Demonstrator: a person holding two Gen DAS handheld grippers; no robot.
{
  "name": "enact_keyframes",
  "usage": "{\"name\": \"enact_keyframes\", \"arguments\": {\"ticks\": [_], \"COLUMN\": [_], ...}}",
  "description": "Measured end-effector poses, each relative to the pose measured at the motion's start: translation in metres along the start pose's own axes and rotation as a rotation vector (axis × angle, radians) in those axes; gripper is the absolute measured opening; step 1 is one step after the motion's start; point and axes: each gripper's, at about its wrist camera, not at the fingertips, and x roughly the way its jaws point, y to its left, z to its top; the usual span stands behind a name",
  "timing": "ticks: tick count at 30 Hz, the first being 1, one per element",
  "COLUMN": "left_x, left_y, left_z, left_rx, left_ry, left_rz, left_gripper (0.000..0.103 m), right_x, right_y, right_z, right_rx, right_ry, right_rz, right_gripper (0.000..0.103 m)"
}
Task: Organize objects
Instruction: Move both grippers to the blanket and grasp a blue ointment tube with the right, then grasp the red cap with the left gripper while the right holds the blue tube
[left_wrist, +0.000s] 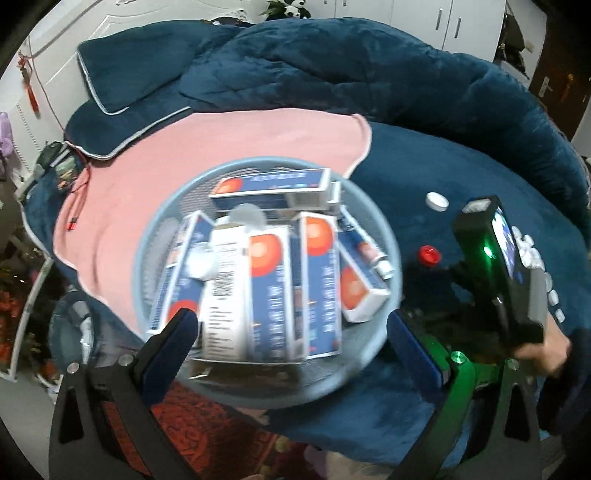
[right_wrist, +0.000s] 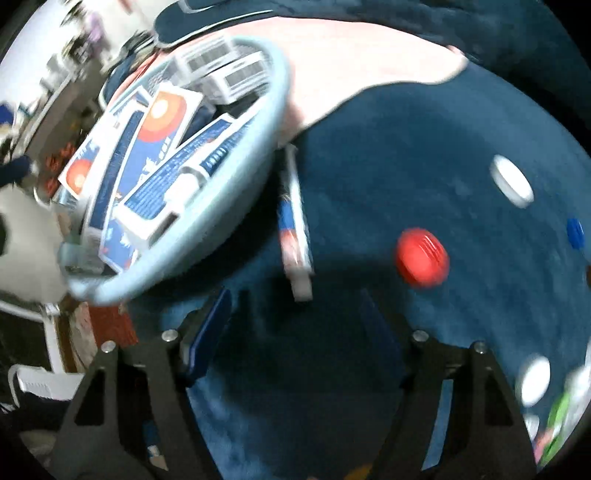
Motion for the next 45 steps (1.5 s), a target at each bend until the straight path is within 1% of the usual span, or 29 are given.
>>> {"name": "enact_keyframes", "arguments": {"ticks": [1,2,3,4,5,6,7,9,11,15,17,18,22,26,28,29,31,32,34,35,37,38,39,40,41,42,43,44,45], "left_x": [0.000,0.000,0.001,0.002,0.005,0.007,0.010,0.012,0.013,0.019,0.022,0.024,0.028,0.046,0.063,0.077,0.096,0.110,0.129,0.138,0.152,0.158,0.164,0.169,0.173,0.172,0.170,0.166,0.163], "left_y": [0.002,0.005,0.007,0.007,0.007,0.006,0.005,0.000,-0.004,-0.018,-0.032,-0.039,-0.082,-0.132,-0.150,-0.162,-0.180,-0.189,-0.200,-0.204,-0.203,-0.201,-0.197,-0.195,-0.192,-0.189,-0.187,-0.183,-0.180], "left_z": [0.000,0.000,0.000,0.000,0.000,-0.001,-0.001,-0.003,-0.006,-0.010,-0.010,-0.010,-0.003,0.015,0.023,0.027,0.029,0.029,0.028,0.028,0.028,0.028,0.029,0.030,0.031,0.032,0.033,0.034,0.036], "left_rx": [0.002,0.002,0.001,-0.001,-0.003,-0.004,-0.003,0.000,0.001,0.002,0.012,0.019,0.085,0.139,0.137,0.135,0.146,0.151,0.155,0.156,0.128,0.104,0.083,0.069,0.053,0.044,0.038,0.036,0.027], "left_ry": [0.002,0.003,0.004,0.007,0.014,0.018,0.021,0.020,0.022,0.033,0.039,0.042,0.036,0.016,0.032,0.045,0.060,0.075,0.103,0.116,0.130,0.140,0.152,0.166,0.167,0.156,0.145,0.134,0.132], "left_rz": [0.005,0.008,0.009,0.007,0.003,-0.001,-0.006,-0.025,-0.049,-0.103,-0.138,-0.157,-0.220,-0.276,-0.286,-0.287,-0.251,-0.211,-0.145,-0.106,-0.067,-0.067,-0.087,-0.114,-0.137,-0.147,-0.153,-0.158,-0.173], "left_gripper": [0.102,0.102,0.102,0.102,0.102,0.102,0.102,0.102,0.102,0.102,0.102,0.102,0.102,0.102,0.102,0.102,0.101,0.100,0.094,0.093,0.090,0.084,0.072,0.061,0.059,0.051,0.036,0.030,0.030], "right_x": [0.006,0.011,0.014,0.017,0.021,0.023,0.022,0.016,0.004,-0.036,-0.055,-0.068,-0.094,-0.111,-0.112,-0.113,-0.111,-0.109,-0.109,-0.107,-0.105,-0.106,-0.103,-0.101,-0.099,-0.097,-0.096,-0.096,-0.095], "right_y": [0.001,0.001,0.003,0.004,0.006,0.007,0.007,0.002,-0.003,-0.017,-0.025,-0.035,-0.072,-0.115,-0.137,-0.142,-0.150,-0.154,-0.161,-0.162,-0.166,-0.170,-0.170,-0.169,-0.169,-0.169,-0.168,-0.167,-0.166], "right_z": [0.005,0.011,0.014,0.016,0.018,0.018,0.017,0.012,0.005,-0.026,-0.038,-0.046,-0.052,-0.065,-0.060,-0.058,-0.055,-0.055,-0.054,-0.053,-0.055,-0.057,-0.055,-0.055,-0.055,-0.057,-0.057,-0.058,-0.059], "right_rx": [-0.008,-0.007,-0.019,-0.030,-0.043,-0.053,-0.059,-0.044,-0.035,-0.011,0.023,0.069,0.220,0.391,0.465,0.488,0.514,0.519,0.519,0.518,0.517,0.517,0.514,0.511,0.502,0.494,0.488,0.484,0.480], "right_ry": [-0.007,-0.018,-0.023,-0.021,-0.009,-0.006,-0.008,0.007,0.012,0.021,0.003,-0.019,-0.083,-0.133,-0.153,-0.160,-0.171,-0.170,-0.167,-0.164,-0.159,-0.157,-0.152,-0.148,-0.139,-0.132,-0.127,-0.124,-0.120], "right_rz": [0.004,0.018,0.029,0.023,0.008,-0.006,-0.013,-0.010,-0.031,-0.039,-0.063,-0.076,-0.125,-0.136,-0.131,-0.128,-0.114,-0.113,-0.109,-0.108,-0.108,-0.106,-0.105,-0.104,-0.104,-0.106,-0.107,-0.107,-0.106], "right_gripper": [0.068,0.062,0.048,0.037,0.033,0.023,0.019,0.019,0.019,0.019,0.019,0.019,0.019,0.019,0.019,0.019,0.019,0.019,0.019,0.019,0.019,0.019,0.019,0.019,0.019,0.019,0.019,0.019,0.019]}}
